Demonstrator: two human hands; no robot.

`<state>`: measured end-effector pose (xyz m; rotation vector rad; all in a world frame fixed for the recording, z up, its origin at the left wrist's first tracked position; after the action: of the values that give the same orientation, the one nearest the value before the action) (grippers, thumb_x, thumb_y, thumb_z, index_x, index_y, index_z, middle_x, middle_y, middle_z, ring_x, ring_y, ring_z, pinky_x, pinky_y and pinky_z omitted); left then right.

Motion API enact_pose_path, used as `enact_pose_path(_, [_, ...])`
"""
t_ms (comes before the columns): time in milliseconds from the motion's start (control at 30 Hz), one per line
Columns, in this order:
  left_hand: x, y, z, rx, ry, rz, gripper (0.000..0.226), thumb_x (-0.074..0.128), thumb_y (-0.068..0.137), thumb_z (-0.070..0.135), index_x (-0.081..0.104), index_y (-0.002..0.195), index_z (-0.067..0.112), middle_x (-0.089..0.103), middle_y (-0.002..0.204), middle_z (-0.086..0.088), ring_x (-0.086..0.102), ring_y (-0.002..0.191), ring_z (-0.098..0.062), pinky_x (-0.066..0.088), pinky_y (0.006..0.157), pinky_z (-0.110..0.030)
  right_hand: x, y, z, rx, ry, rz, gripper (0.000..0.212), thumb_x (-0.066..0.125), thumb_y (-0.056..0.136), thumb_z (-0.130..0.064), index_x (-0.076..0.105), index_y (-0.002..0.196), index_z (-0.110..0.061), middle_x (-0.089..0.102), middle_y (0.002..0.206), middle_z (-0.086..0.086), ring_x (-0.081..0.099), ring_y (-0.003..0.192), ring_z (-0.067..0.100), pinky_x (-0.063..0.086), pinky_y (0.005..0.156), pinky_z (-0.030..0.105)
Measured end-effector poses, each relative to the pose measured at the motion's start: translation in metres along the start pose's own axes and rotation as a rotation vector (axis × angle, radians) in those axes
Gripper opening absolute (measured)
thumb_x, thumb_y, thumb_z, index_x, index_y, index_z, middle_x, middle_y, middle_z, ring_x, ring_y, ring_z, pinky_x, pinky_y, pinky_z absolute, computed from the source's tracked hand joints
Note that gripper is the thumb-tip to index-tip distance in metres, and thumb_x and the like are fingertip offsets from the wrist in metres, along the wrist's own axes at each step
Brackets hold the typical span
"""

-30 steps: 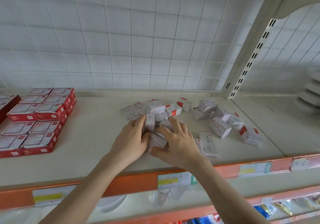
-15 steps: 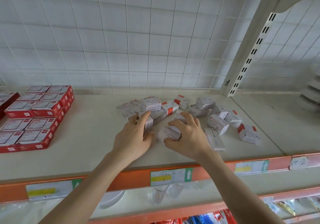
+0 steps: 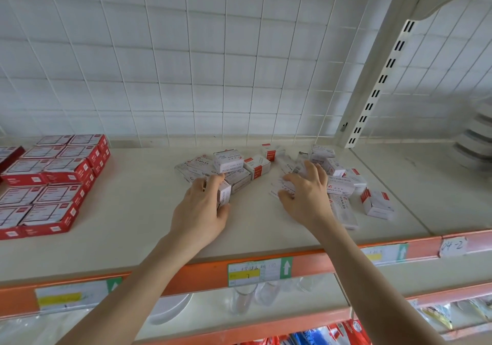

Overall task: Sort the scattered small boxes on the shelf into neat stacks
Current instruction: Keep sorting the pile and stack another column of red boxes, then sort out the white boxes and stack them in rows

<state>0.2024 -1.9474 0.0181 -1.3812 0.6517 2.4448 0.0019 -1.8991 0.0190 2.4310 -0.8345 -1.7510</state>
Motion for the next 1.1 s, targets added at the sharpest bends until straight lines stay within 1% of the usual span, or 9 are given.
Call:
enact_pose_path(167, [0.001,-0.005,0.007,0.167,0.000,-0.025,0.051,0.052,0.089,0.022,0.035,0.137,0.021,0.045,0.126,-0.005,0.052,0.109,-0.021,0.045,0.073,-0.029,-0.001,-0.001,0.001,-0.007,0.034,0.027,0.036,0.064,0.081,-0.018,0.063,0.115,-0.009,0.027,0.144,0.021,0.013,0.135,0.038,0.011,0.112,0.044])
enact_pose_path(300, [0.005,-0.005,0.023,0.311,-0.014,-0.096,0.053,0.050,0.092,0.027,0.030,0.140,0.027,0.044,0.132,0.001,0.053,0.109,-0.016,0.044,0.075,-0.026,0.000,-0.003,0.000,-0.003,0.085,0.080,0.022,0.065,0.078,-0.010,0.070,0.098,-0.003,0.041,0.132,0.029,0.024,0.130,0.047,0.017,0.109,0.050])
enact_pose_path(433, [0.014,0.007,0.036,0.365,-0.022,-0.141,0.053,0.050,0.092,0.028,0.030,0.141,0.027,0.043,0.133,0.001,0.049,0.112,-0.016,0.044,0.080,-0.028,0.002,-0.005,-0.002,0.017,0.129,0.094,0.028,0.049,0.077,-0.016,0.071,0.084,-0.001,0.049,0.122,0.032,0.034,0.124,0.049,0.022,0.106,0.053])
enact_pose_path(600, [0.027,0.029,0.043,0.403,0.050,-0.114,0.053,0.050,0.091,0.022,0.032,0.141,0.020,0.038,0.136,-0.005,0.038,0.124,-0.023,0.044,0.089,-0.034,-0.007,-0.006,-0.005,0.032,0.152,0.095,0.022,0.053,0.087,-0.007,0.069,0.100,0.001,0.045,0.130,0.030,0.028,0.133,0.038,0.013,0.112,0.042])
enact_pose_path(767, [0.014,0.029,0.044,0.523,0.067,0.064,0.045,0.073,0.070,0.016,0.061,0.113,0.009,0.058,0.103,-0.015,0.060,0.088,-0.033,0.056,0.062,-0.038,-0.003,-0.006,-0.003,0.020,0.116,0.084,0.019,0.054,0.083,-0.005,0.070,0.093,0.001,0.050,0.123,0.031,0.035,0.128,0.043,0.021,0.110,0.050])
enact_pose_path(833, [0.002,0.029,0.033,0.495,0.048,0.120,0.038,0.060,0.077,0.028,0.062,0.111,0.011,0.060,0.101,-0.011,0.061,0.087,-0.030,0.053,0.062,-0.034,0.002,-0.005,0.000,0.012,0.111,0.099,0.023,0.051,0.076,-0.007,0.071,0.085,0.000,0.057,0.111,0.032,0.045,0.118,0.047,0.029,0.103,0.056])
enact_pose_path(900, [-0.011,0.033,0.017,0.391,0.032,0.157,0.042,0.045,0.084,0.033,0.059,0.116,0.009,0.059,0.106,-0.011,0.060,0.094,-0.032,0.052,0.069,-0.034,0.002,-0.005,-0.001,0.014,0.078,0.112,0.024,0.052,0.077,-0.005,0.070,0.091,0.000,0.056,0.116,0.031,0.041,0.121,0.047,0.027,0.105,0.055])
enact_pose_path(1000, [-0.022,0.044,-0.014,0.119,0.048,0.114,0.048,0.046,0.093,0.025,0.039,0.136,0.005,0.043,0.133,-0.013,0.041,0.123,-0.031,0.040,0.094,-0.036,-0.001,-0.005,-0.001,0.026,0.081,0.080,0.028,0.054,0.081,0.003,0.065,0.107,0.000,0.047,0.130,0.026,0.028,0.131,0.042,0.015,0.112,0.047])
enact_pose_path(1100, [-0.026,0.050,-0.033,0.028,0.109,0.022,0.059,0.048,0.092,0.029,0.026,0.143,0.010,0.031,0.143,-0.010,0.030,0.132,-0.026,0.034,0.101,-0.033,-0.003,0.000,-0.002,0.044,0.117,0.073,0.032,0.055,0.080,0.002,0.063,0.110,-0.003,0.049,0.128,0.022,0.030,0.130,0.039,0.013,0.111,0.042])
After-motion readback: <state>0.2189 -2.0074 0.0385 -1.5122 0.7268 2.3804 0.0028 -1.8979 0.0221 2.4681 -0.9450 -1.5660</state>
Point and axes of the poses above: each hand's wrist, its own y-axis towards the middle knuckle, its own x-axis out of the palm, z = x × y, the point moved 2 cm from there along y, towards the middle knuckle
